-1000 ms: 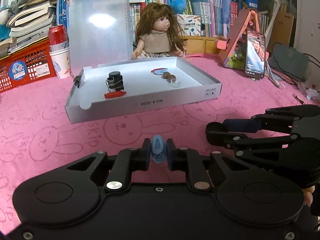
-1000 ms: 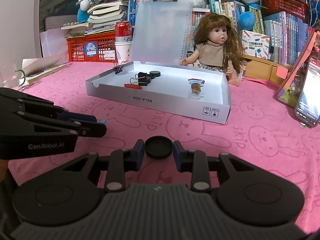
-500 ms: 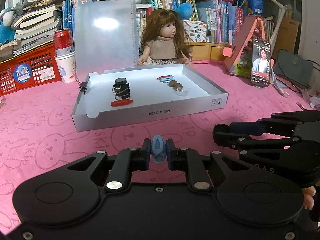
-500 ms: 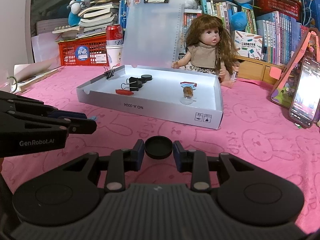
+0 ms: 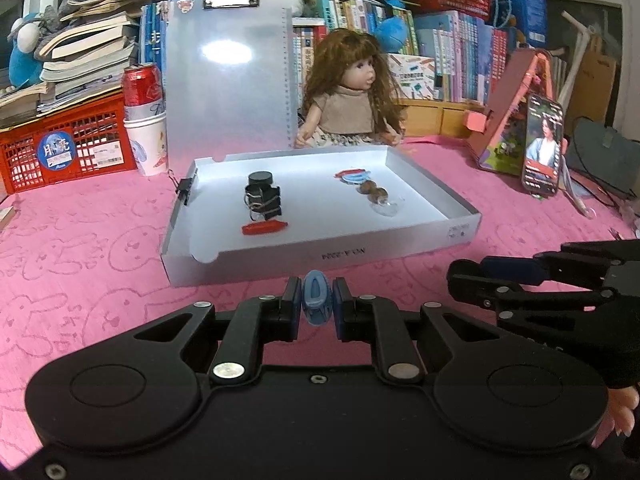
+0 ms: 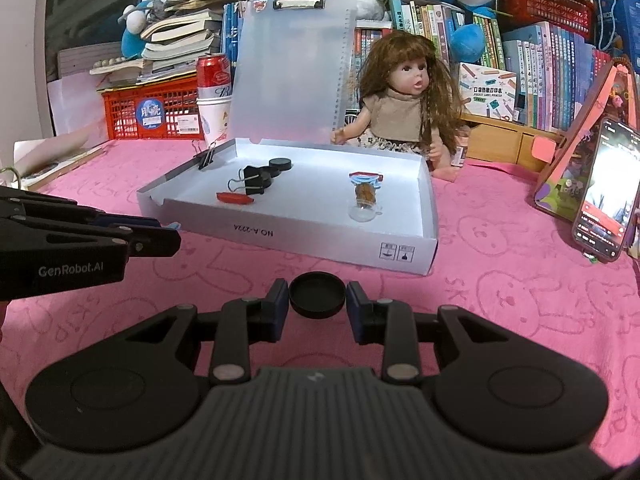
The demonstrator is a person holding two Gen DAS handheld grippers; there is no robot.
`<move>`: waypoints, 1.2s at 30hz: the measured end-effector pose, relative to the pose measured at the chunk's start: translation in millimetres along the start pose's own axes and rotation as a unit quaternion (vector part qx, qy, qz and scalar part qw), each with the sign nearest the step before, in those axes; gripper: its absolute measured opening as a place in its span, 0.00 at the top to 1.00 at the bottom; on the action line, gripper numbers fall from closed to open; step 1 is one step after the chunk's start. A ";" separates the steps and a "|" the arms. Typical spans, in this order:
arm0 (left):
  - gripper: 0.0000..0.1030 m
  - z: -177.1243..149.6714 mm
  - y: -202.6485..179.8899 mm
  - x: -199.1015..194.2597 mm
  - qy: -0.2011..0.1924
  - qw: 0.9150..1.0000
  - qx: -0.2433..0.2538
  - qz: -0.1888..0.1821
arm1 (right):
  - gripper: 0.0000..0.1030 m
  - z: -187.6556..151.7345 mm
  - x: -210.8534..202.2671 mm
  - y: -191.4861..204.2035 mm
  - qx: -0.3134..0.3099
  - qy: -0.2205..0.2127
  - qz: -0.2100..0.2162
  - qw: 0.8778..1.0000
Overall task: Organize rigid objects
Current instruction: 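Carry the blue clip and black disc with both tools into the white tray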
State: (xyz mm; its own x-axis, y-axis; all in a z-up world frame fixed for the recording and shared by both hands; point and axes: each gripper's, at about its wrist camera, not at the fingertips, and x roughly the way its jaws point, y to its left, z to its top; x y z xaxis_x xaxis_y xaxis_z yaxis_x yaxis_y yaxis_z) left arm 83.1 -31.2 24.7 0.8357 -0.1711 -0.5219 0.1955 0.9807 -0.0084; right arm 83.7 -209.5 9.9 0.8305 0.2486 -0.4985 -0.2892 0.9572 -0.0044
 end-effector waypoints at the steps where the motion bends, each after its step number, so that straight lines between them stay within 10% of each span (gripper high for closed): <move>1: 0.85 2.3 1.7 0.9 -0.001 1.000 -0.003 0.001 | 0.64 1.6 1.0 -0.3 0.001 -0.001 -0.001 1.000; 36: 0.85 58.9 35.3 109.1 0.044 0.997 -0.055 0.030 | 0.64 53.8 93.5 -37.4 0.097 0.047 -0.037 0.993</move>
State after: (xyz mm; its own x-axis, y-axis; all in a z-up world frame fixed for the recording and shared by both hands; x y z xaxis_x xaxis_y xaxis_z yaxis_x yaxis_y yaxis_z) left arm 211.4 -20.8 17.6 0.7957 -0.1067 -0.5963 0.0838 0.9943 -0.0660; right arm 197.8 -214.0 10.1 0.7956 0.1702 -0.5814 -0.1241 0.9852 0.1186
